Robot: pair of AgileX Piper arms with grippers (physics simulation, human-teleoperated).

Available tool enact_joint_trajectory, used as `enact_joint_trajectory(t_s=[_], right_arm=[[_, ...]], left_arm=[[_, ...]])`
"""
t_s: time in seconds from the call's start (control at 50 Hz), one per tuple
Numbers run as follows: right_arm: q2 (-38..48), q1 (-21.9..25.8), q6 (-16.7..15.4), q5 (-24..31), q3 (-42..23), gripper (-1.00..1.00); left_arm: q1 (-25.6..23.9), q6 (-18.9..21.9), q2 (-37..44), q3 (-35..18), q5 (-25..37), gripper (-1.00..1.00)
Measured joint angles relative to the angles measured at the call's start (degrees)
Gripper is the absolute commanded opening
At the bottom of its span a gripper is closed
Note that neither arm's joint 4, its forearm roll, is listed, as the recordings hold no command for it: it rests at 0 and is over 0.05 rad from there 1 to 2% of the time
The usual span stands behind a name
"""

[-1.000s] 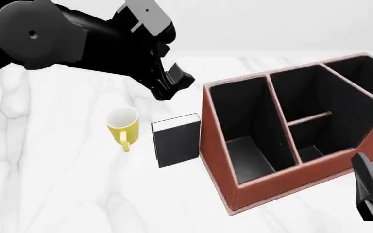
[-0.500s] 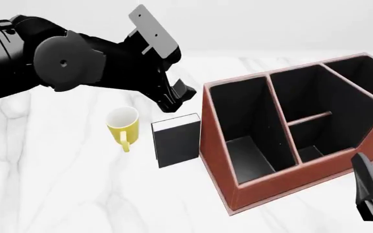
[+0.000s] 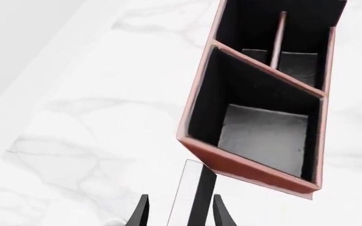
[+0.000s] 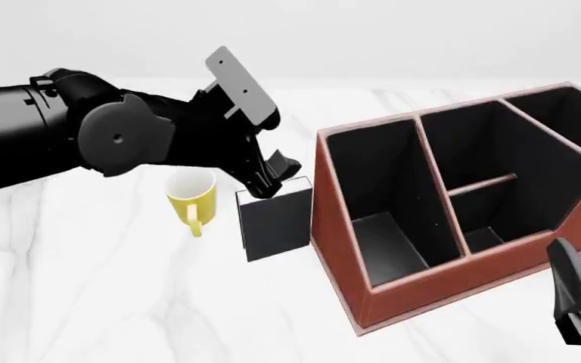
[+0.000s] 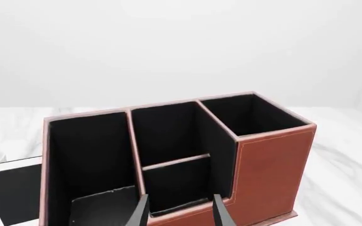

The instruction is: Pick up the book and place it in the back compartment of the caddy.

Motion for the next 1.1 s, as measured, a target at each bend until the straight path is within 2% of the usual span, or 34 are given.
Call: enact_joint_trajectory(t_s=[0.5, 1.1], right_arm=[[-0.1, 0.04, 0.04, 0.07, -0.03, 1.0], [0.53, 0.17, 0.04, -0.53, -0.02, 1.0]], left_arm=[[0.08, -0.23, 2.77, 3.24, -4.77, 1.0], [0.98, 0.0, 7.17, 4.55, -8.58, 1.0]])
